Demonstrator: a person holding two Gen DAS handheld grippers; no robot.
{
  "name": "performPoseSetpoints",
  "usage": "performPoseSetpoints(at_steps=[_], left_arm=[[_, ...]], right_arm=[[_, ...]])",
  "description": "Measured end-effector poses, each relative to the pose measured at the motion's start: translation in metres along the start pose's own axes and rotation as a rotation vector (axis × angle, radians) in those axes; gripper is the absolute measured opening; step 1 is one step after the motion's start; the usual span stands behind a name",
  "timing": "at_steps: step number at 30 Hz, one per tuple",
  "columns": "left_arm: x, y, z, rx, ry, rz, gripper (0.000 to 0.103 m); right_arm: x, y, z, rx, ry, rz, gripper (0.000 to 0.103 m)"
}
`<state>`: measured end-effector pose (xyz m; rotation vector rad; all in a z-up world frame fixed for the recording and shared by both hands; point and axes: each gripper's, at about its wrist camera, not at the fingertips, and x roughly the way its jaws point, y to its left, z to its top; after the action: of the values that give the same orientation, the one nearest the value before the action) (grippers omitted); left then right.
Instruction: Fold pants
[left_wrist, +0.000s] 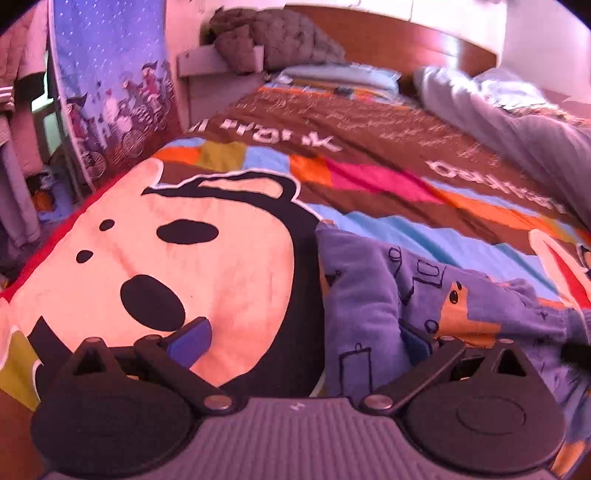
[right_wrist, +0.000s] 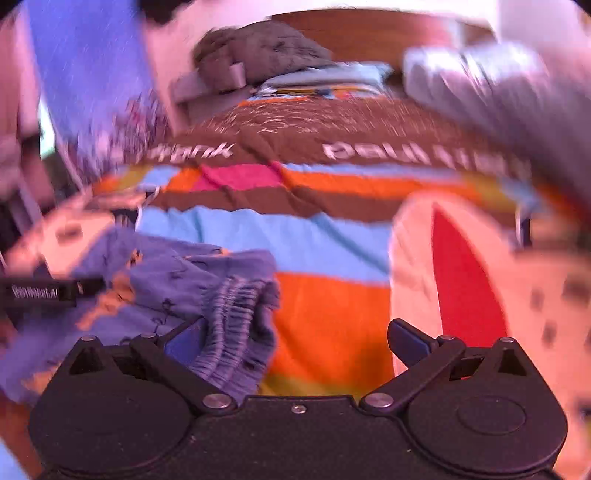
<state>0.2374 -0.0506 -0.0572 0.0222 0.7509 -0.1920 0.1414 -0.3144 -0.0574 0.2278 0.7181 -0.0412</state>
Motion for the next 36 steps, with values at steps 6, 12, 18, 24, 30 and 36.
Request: performPoseSetpoints(at_steps=[6, 12, 18, 24, 30, 36], left_arm=[[-0.040, 0.006, -0.008, -0.044, -0.009, -0.029, 0.102], [-0.058, 0.014, -0.031, -0.044, 0.119, -0.107, 0.103], [-0.055, -0.002, -0.031, 0.040, 0.130, -0.038, 0.103], [-0.054, 0.006, -0.030, -0.007, 0.124, -0.075, 0.103], [-0.052, 0.004, -0.031, 0.009, 0.132, -0.062, 0.103], [-0.050, 0.004, -0.030, 0.003, 0.135, -0.068, 0.103]], right_arm=[[-0.013, -0.028, -0.001, 0.176, -0.026, 0.099, 0.102], [-0.037, -0.008, -0.003, 0.107, -0.027, 0.135, 0.102], [-0.016, -0.010, -0.005, 0.129, 0.101, 0.122, 0.102], [-0.015, -0.011, -0.008, 0.131, 0.101, 0.123, 0.102], [-0.013, -0.009, -0.008, 0.115, 0.108, 0.110, 0.102], [-0.011, -0.005, -0.008, 0.098, 0.111, 0.094, 0.102]])
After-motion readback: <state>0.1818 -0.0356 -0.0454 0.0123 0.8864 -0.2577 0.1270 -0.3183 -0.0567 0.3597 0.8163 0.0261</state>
